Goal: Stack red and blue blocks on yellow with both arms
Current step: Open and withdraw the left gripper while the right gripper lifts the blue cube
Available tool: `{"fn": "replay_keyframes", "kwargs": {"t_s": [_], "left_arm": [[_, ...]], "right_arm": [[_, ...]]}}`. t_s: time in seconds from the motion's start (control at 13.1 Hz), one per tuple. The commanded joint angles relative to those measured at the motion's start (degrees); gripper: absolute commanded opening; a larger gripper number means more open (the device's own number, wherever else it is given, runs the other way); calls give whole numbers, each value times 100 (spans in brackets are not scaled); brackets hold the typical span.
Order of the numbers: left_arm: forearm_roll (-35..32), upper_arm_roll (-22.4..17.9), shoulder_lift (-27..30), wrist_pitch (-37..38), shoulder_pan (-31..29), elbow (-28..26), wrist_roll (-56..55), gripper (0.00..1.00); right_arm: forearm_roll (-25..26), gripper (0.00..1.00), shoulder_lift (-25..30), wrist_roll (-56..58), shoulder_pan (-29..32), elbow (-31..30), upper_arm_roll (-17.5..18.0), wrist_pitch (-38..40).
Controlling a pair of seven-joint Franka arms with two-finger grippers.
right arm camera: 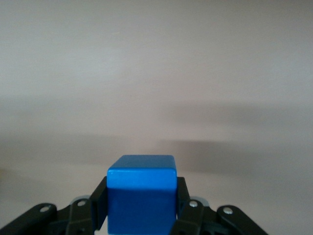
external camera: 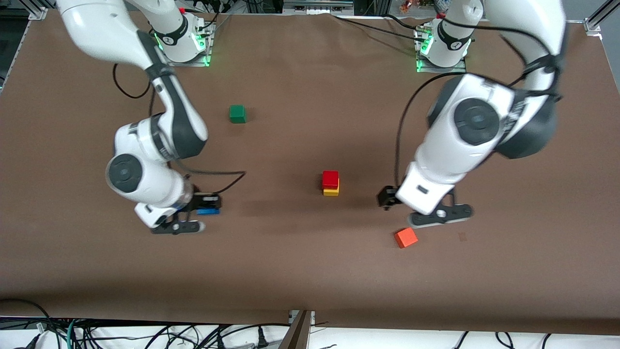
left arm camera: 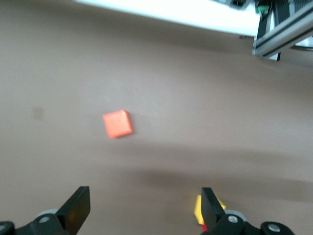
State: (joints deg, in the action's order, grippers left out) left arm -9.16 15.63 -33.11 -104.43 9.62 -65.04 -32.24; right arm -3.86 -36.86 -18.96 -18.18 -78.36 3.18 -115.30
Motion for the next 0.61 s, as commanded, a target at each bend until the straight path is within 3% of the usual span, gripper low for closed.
{"fn": "replay_keyframes", "kwargs": {"t_s": [0.0,0.31,0.54], "left_arm": [[-51,115,392,465,-670,-52,1268,100],[248,107,841,1212,-1514,-52,2079,100],[458,115,877,1407,-1998,-52,2292,100]], "right_arm": [[-53,42,-76,-1255,-746,400,-54,245],[-220,42,-391,-2514,-1625,1014,-63,175],[-194,44,-655,-3218,-2074,1411,-81,44]]}}
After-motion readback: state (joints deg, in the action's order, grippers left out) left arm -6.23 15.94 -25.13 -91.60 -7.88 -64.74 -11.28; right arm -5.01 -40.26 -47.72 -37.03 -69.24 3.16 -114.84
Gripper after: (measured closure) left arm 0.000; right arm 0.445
